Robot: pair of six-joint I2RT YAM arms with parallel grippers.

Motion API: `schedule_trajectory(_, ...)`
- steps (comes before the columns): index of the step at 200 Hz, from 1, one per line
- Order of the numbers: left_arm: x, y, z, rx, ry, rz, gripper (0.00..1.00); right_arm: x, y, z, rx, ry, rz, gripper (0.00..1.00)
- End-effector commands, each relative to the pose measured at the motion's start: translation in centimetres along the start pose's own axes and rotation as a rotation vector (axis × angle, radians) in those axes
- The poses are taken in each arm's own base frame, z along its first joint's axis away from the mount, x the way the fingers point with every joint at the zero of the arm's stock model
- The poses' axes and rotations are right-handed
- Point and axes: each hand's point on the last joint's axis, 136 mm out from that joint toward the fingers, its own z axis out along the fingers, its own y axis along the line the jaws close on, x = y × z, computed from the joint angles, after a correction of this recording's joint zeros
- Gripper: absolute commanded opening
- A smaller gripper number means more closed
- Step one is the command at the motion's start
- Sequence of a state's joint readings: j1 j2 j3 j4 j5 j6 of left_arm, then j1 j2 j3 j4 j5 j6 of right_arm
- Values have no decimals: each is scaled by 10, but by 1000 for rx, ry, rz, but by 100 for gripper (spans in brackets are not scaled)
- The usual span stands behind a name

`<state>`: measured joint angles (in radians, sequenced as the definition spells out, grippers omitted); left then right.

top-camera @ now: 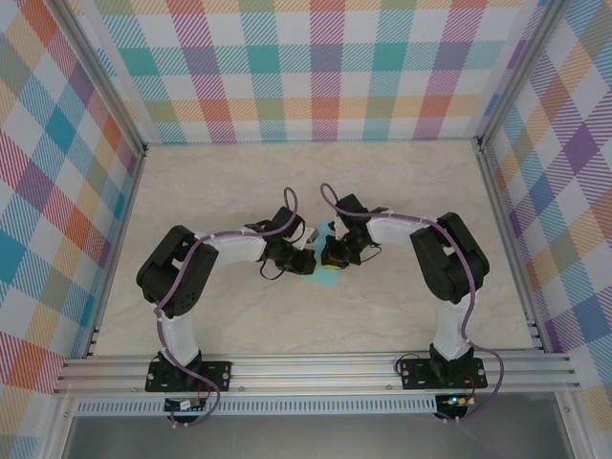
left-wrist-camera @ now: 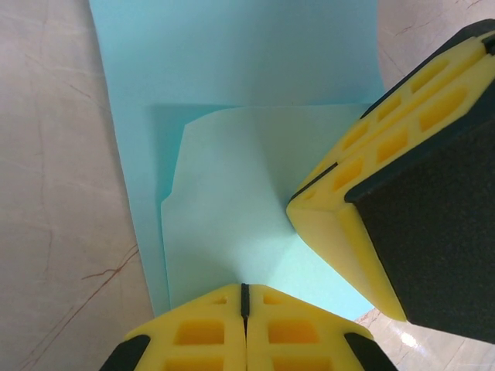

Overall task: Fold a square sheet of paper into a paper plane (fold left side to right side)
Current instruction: Fold the triangle a second time at the center of the table.

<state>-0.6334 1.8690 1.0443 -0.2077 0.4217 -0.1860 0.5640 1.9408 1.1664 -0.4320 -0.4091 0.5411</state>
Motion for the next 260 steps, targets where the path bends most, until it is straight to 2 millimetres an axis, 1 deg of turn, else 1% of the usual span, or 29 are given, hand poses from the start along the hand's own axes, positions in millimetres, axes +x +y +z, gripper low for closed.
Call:
schedule_trajectory(1,21,18,9,-87,62,4,5,5,-18,5,80,30,25,9)
schedule_trajectory(59,25,23,11,-102,72,2,4,2,-38,-10,107,3,49,10)
schedule_trajectory(93,25,22,11,-96,69,1,4,-2,-51,-18,112,-14,78,10)
schedule_trajectory(123,25,21,10,-97,69,3,4,-8,-59,-25,123,-22,84,10)
schedule_trajectory(160,25,21,10,-98,70,2,4,-11,-65,-31,128,-28,93,10)
schedule_trajectory(179,24,20,8,-93,66,4,4,-10,-66,-30,130,-22,94,10)
schedule_trajectory(205,19,14,3,-77,51,12,4,-7,-73,-28,159,-9,97,10)
schedule_trajectory(226,17,15,2,-91,47,22,4,-7,-75,-31,165,-10,97,10)
schedule_trajectory(241,19,15,3,-90,54,19,4,-8,-76,-33,164,-15,99,10)
schedule_trajectory(251,19,11,2,-69,54,12,4,-8,-75,-32,159,-12,99,10)
schedule_trajectory(260,15,4,0,-34,38,8,5,-7,-73,-30,146,-6,100,10)
